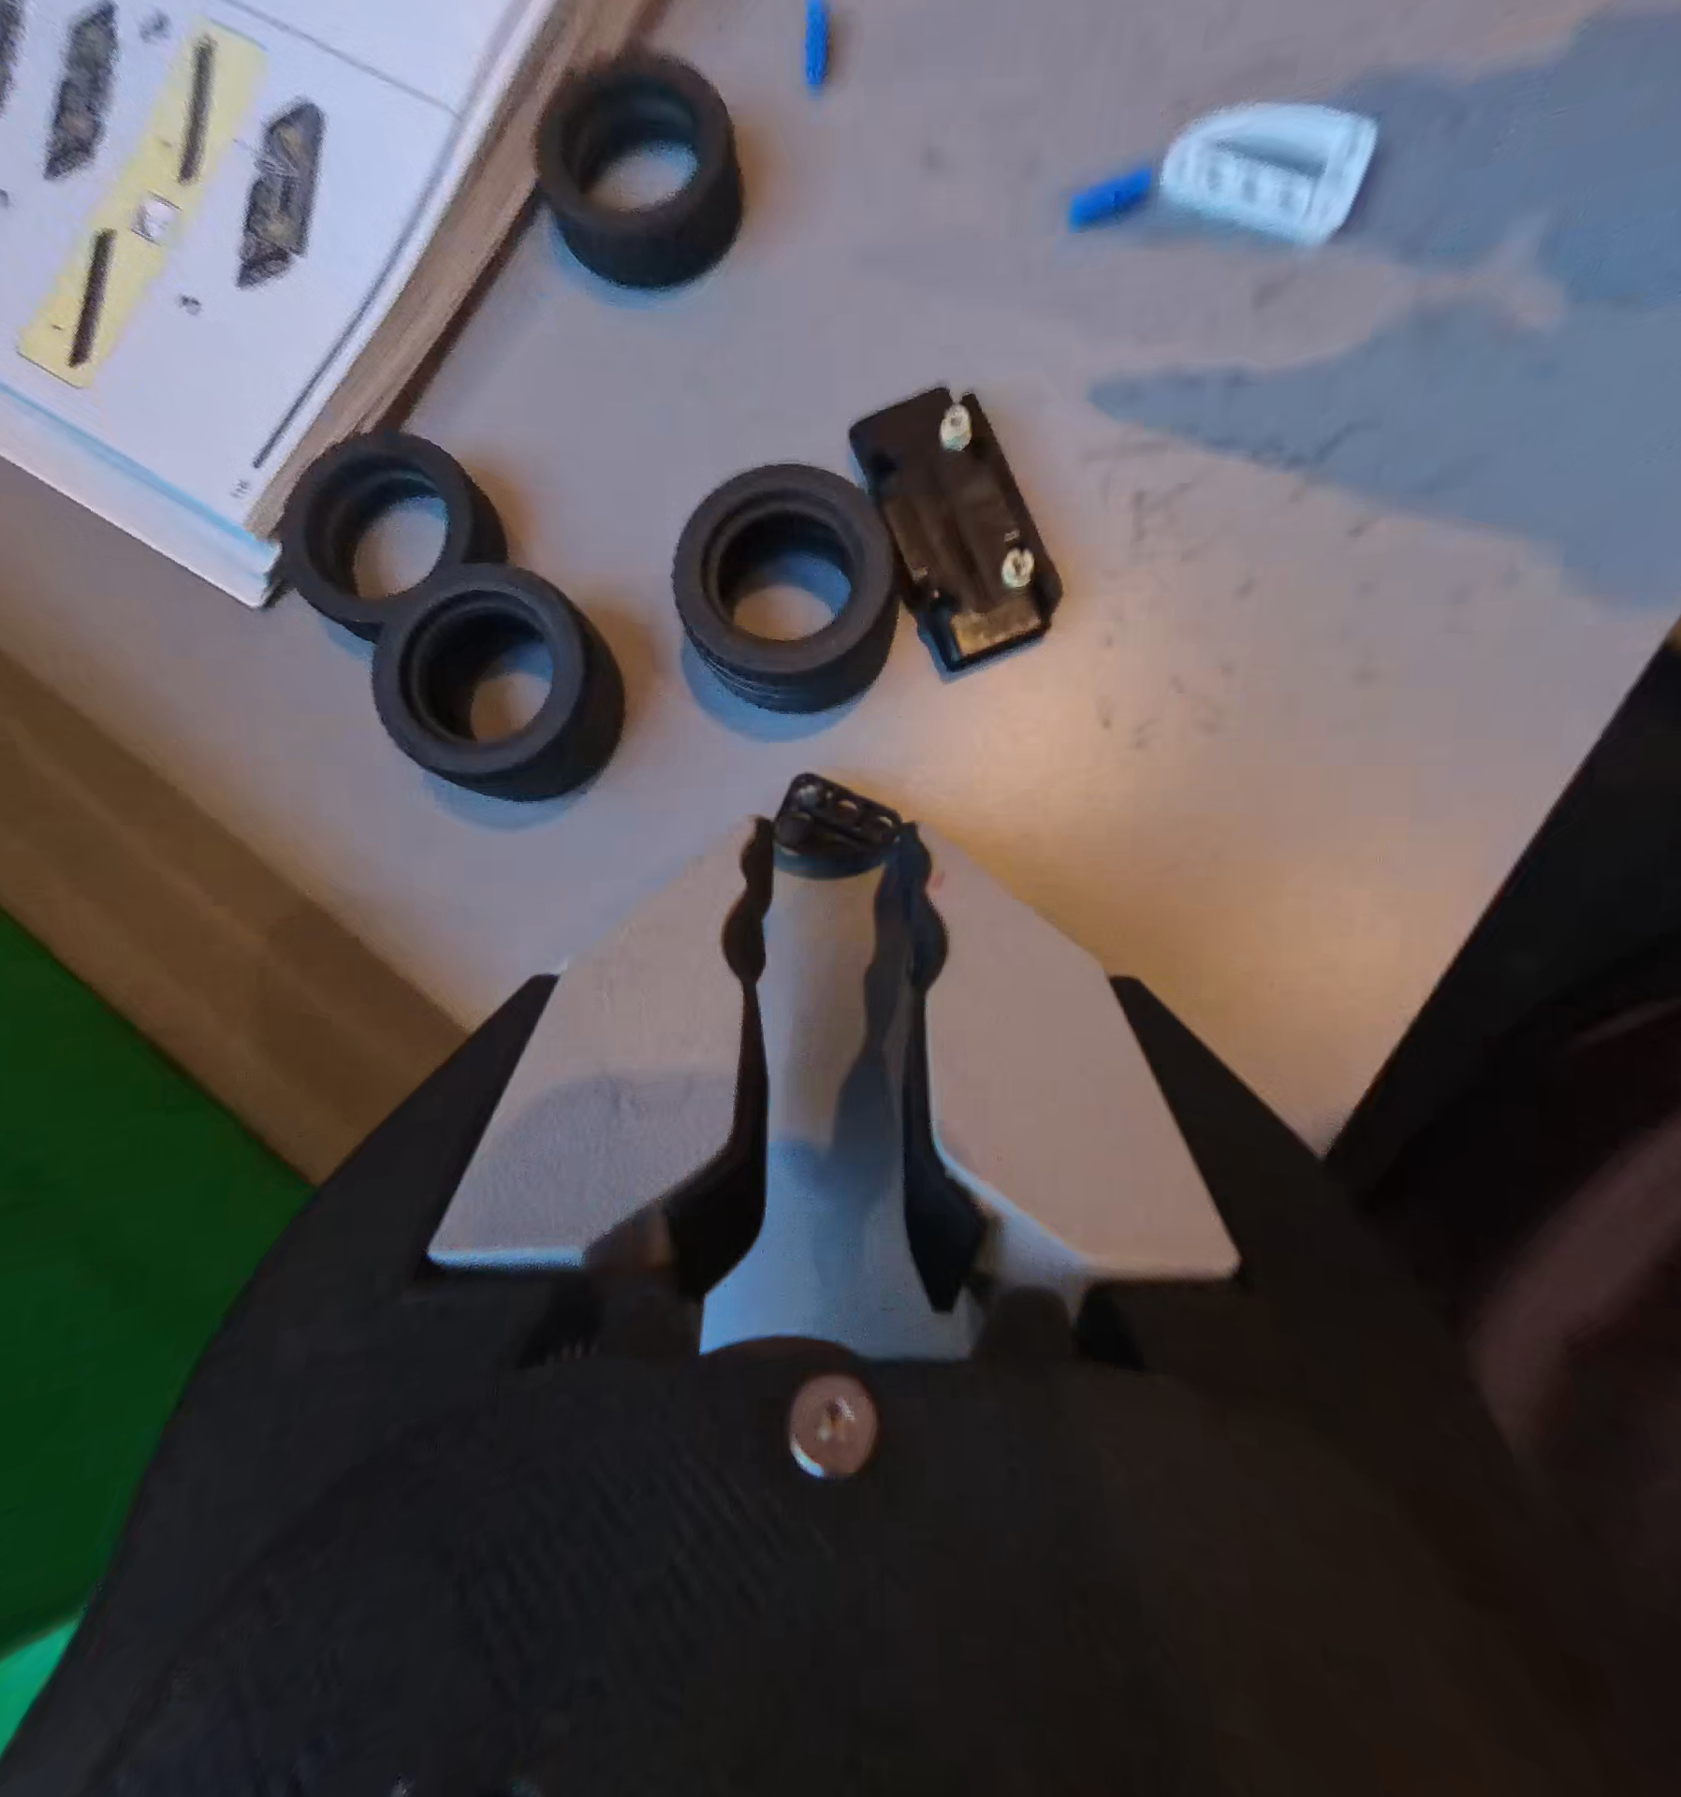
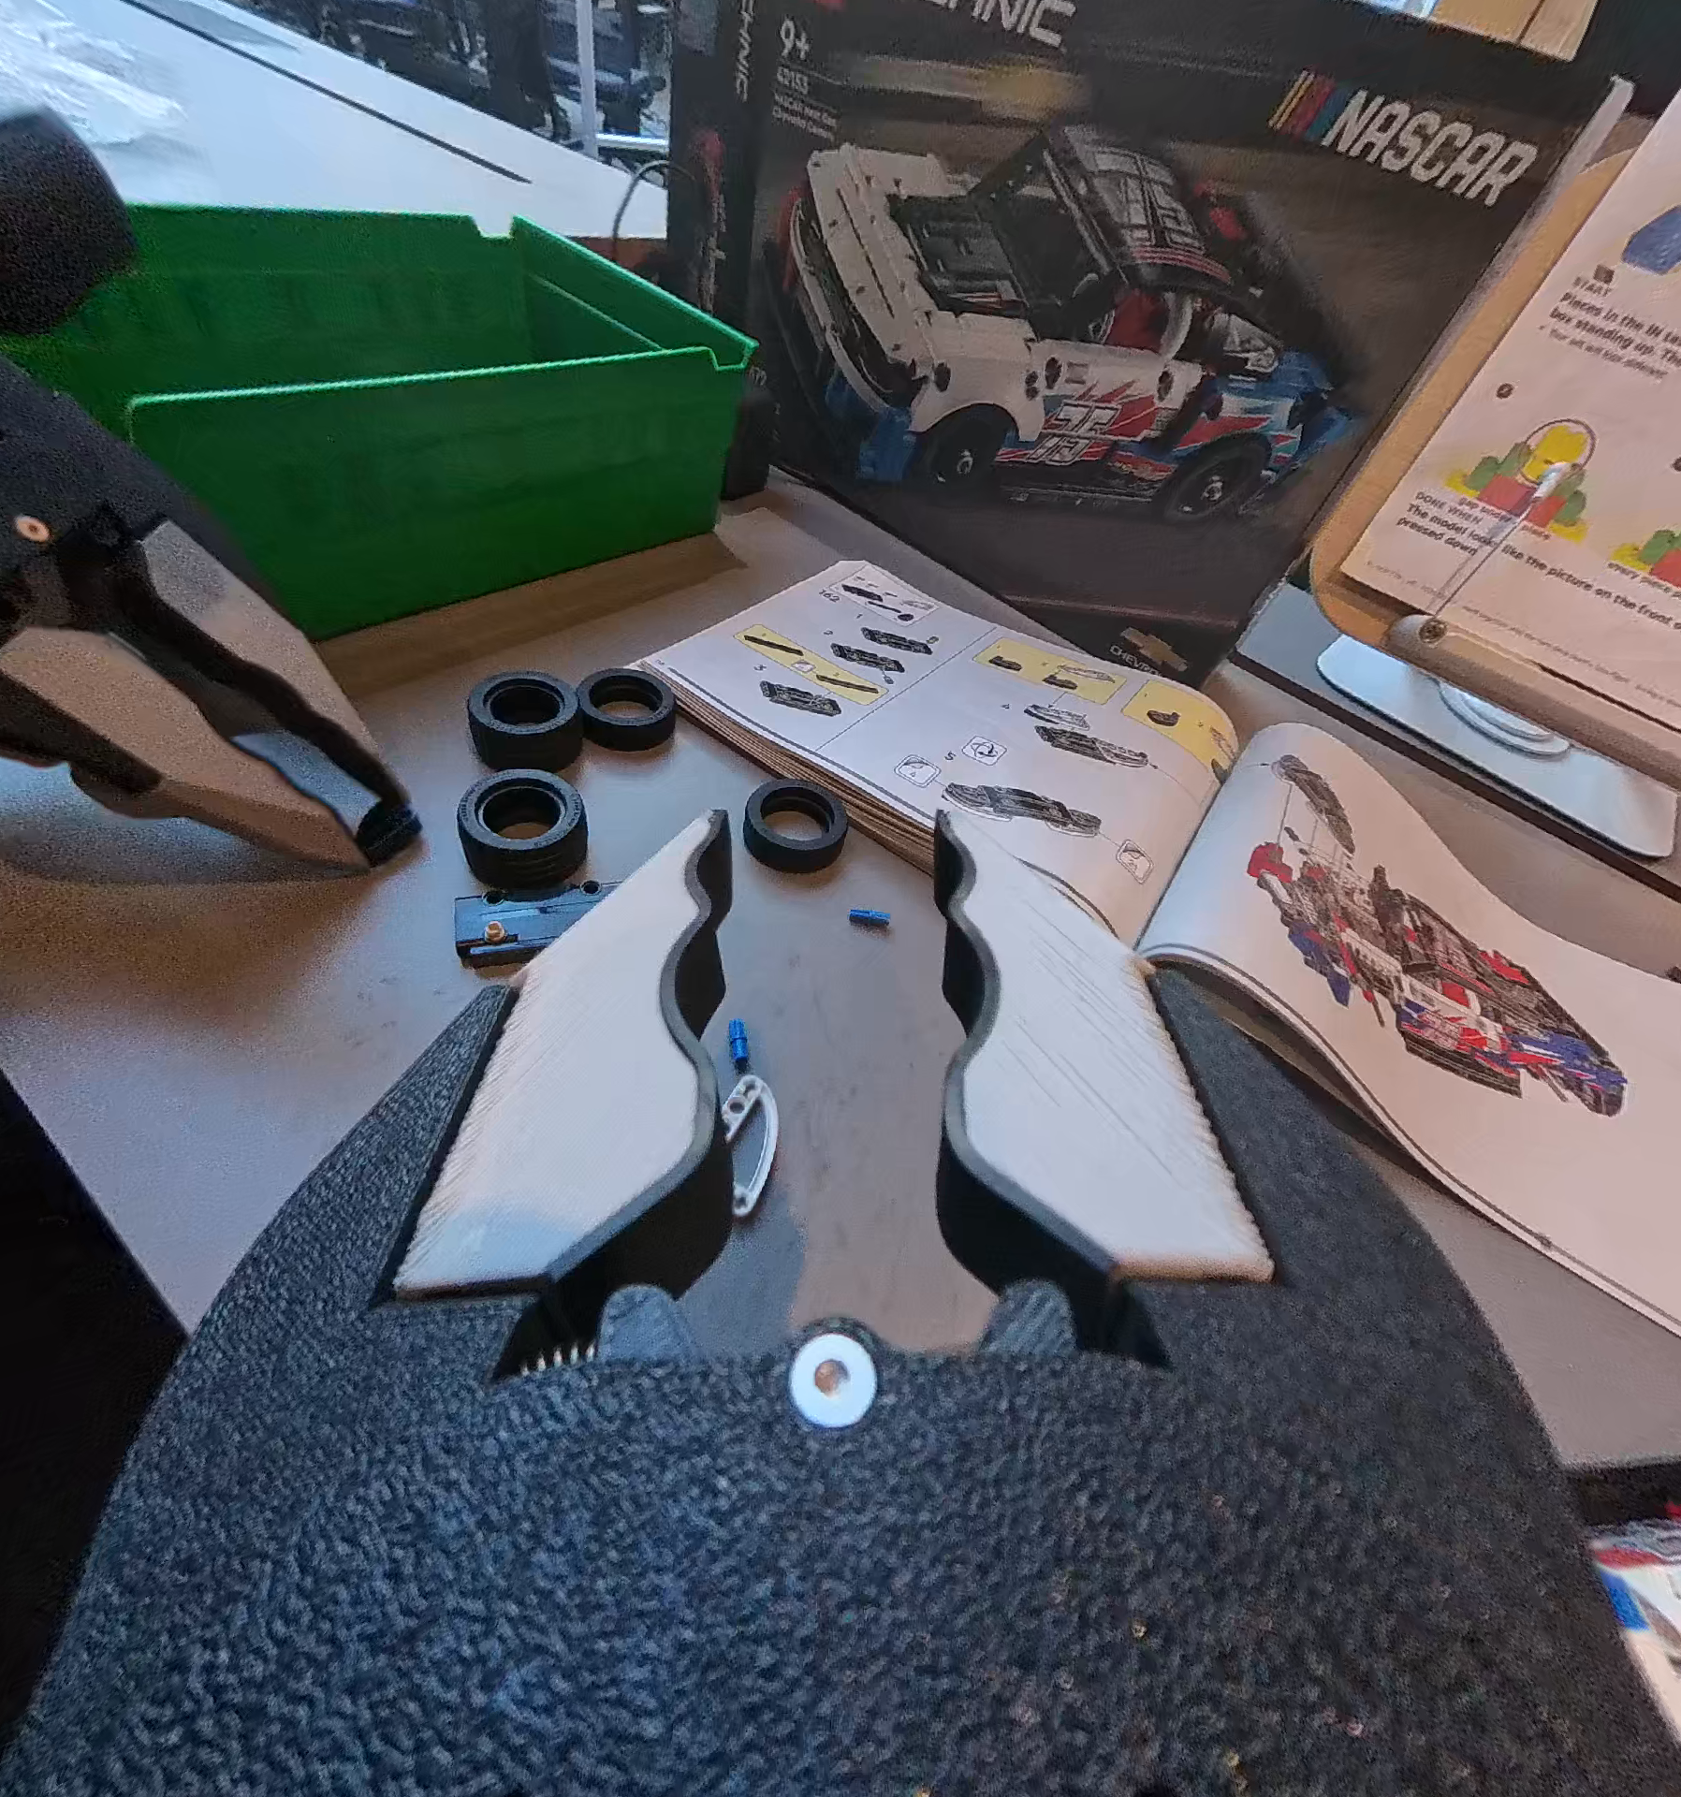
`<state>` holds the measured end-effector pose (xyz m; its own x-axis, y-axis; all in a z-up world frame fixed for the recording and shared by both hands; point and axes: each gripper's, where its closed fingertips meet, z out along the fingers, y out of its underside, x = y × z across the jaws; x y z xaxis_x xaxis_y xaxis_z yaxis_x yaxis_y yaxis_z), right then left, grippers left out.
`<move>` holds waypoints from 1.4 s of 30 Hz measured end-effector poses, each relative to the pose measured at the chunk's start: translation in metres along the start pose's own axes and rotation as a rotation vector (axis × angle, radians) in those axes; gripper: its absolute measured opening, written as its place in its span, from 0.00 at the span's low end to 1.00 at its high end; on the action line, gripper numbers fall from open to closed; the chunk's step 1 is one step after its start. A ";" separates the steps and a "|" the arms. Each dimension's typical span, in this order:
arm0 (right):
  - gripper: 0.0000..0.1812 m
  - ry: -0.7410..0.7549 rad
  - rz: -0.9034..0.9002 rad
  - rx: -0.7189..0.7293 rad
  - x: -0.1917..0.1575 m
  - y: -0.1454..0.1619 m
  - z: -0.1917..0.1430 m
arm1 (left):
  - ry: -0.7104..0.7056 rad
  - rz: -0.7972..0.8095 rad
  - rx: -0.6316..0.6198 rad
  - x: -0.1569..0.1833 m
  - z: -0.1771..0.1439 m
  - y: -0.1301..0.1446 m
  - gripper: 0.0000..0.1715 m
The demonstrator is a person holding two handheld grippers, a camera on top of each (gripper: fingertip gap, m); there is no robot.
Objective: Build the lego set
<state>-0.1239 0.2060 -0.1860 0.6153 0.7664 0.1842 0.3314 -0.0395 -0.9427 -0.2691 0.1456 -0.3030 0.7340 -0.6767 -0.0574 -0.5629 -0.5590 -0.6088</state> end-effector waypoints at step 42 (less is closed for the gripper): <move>0.16 0.229 0.064 0.080 0.058 0.029 -0.031 | 0.062 0.210 -0.898 -0.198 -0.119 0.157 0.03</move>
<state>-0.0560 0.2296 -0.1941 0.7821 0.5985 0.1734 0.2348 -0.0253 -0.9717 -0.5476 0.1349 -0.2931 0.5766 -0.8161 -0.0387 -0.7846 -0.5663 0.2524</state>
